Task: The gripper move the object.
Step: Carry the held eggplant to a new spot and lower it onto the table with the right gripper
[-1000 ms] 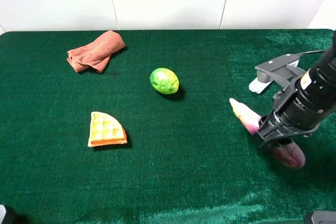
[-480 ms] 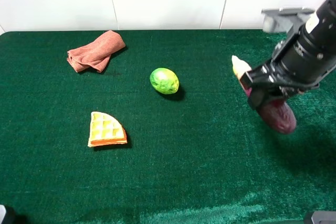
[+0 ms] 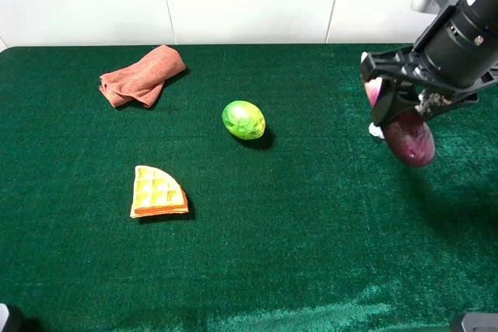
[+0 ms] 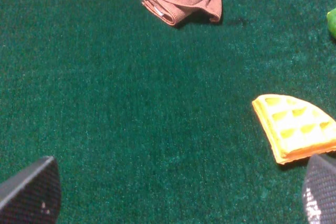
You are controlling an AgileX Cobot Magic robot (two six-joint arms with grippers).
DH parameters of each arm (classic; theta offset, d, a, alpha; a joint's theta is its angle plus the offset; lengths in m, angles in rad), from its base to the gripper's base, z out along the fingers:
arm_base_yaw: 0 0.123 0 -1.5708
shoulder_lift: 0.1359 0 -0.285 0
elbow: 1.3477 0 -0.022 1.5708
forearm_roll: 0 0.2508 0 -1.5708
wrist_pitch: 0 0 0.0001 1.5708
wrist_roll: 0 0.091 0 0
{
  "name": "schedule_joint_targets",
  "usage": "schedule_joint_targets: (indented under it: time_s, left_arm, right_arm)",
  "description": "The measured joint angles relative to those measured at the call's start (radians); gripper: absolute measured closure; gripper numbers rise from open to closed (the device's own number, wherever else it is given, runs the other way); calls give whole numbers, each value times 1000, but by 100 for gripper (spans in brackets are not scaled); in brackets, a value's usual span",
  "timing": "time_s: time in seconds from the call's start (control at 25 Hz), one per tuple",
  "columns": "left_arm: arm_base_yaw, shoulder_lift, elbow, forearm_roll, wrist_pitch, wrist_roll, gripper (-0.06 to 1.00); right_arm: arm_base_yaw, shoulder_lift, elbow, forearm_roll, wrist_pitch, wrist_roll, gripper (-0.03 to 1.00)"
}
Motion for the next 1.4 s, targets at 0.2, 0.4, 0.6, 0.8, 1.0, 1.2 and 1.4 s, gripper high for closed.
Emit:
schedule_joint_targets:
  time_s: [0.2,0.4,0.6,0.8,1.0,1.2,1.4]
  left_arm:
    - [0,0,0,0,0,0,2]
    - [0,0,0,0,0,0,2]
    - [0,0,0,0,0,0,2]
    - [0,0,0,0,0,0,2]
    - [0,0,0,0,0,0,2]
    - [0,0,0,0,0,0,2]
    - [0,0,0,0,0,0,2]
  right_arm:
    - [-84,44,-55,10,1,11,62]
    - [-147,90,-109,26,1,35,62]
    - [-183,182,-189,37,-18,84,62]
    - [-188,297,-290,39,-61,162,62]
    - [-188,429,-385,35,-122,240,62]
    - [-192,540,-469,-20,-148,318,62]
    - [-237,623,-503,-14,-162,337,62]
